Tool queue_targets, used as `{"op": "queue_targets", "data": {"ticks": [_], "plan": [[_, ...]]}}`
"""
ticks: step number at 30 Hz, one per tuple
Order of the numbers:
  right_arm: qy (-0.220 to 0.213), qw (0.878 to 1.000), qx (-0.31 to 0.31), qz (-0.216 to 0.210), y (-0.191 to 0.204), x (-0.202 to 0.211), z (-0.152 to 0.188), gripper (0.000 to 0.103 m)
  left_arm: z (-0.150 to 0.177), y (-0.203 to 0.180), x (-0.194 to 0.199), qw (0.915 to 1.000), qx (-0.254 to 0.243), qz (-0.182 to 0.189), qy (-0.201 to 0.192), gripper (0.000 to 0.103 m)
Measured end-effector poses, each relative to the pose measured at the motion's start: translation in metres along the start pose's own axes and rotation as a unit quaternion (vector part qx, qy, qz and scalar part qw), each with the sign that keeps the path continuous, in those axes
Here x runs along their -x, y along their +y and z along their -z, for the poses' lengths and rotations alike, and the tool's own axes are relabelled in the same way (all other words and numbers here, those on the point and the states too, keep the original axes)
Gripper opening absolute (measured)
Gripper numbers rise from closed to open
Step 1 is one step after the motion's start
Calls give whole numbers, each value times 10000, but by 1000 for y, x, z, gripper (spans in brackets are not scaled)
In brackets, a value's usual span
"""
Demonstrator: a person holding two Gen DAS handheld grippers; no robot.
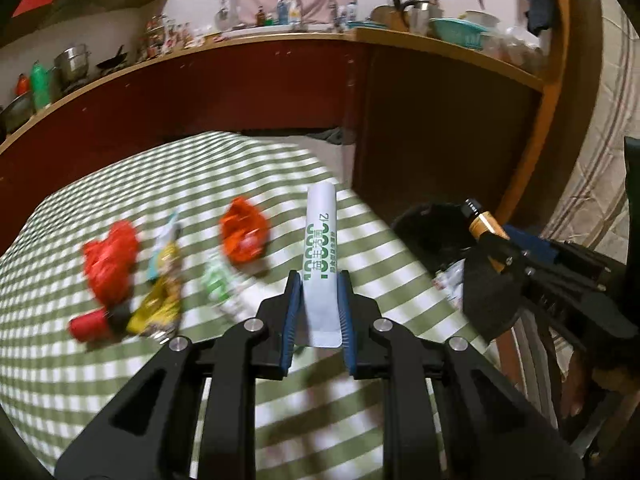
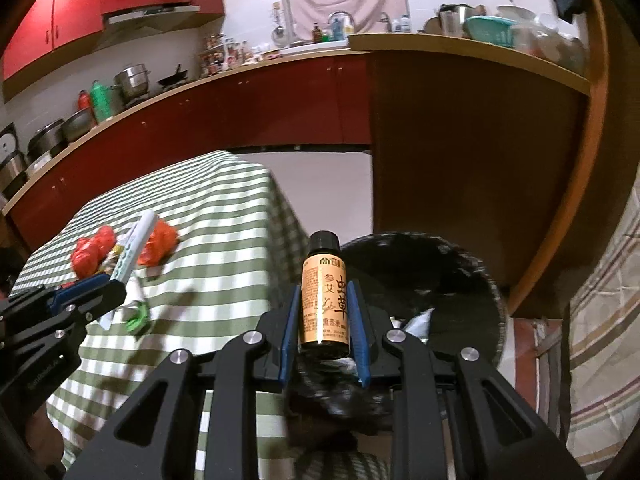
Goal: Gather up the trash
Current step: 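Carry the bottle and tube over the bin and open both tools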
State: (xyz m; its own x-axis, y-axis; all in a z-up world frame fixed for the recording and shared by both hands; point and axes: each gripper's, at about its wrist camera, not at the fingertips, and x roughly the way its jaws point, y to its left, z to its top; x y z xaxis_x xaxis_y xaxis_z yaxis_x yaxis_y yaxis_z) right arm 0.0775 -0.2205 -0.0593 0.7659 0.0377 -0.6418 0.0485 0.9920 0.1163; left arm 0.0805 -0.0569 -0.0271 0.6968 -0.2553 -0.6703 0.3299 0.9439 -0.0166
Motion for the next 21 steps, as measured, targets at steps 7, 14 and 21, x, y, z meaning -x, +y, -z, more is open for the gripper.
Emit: {"op": "queue_targets", "data": {"ticks": [7,14,21], "plan": [[-185,9988,-44,442,-23,1,-2,25,-16,-33,-29,9999,-97,55,-14,19],[-209,9976,-144,650,-43,-7,1,25,-24,-56,-53,9995,-286,78,64,19],[-267,9966,-201,759,-58,-14,1,27,-32,-82,-71,9987,-457,129,211,20]]}}
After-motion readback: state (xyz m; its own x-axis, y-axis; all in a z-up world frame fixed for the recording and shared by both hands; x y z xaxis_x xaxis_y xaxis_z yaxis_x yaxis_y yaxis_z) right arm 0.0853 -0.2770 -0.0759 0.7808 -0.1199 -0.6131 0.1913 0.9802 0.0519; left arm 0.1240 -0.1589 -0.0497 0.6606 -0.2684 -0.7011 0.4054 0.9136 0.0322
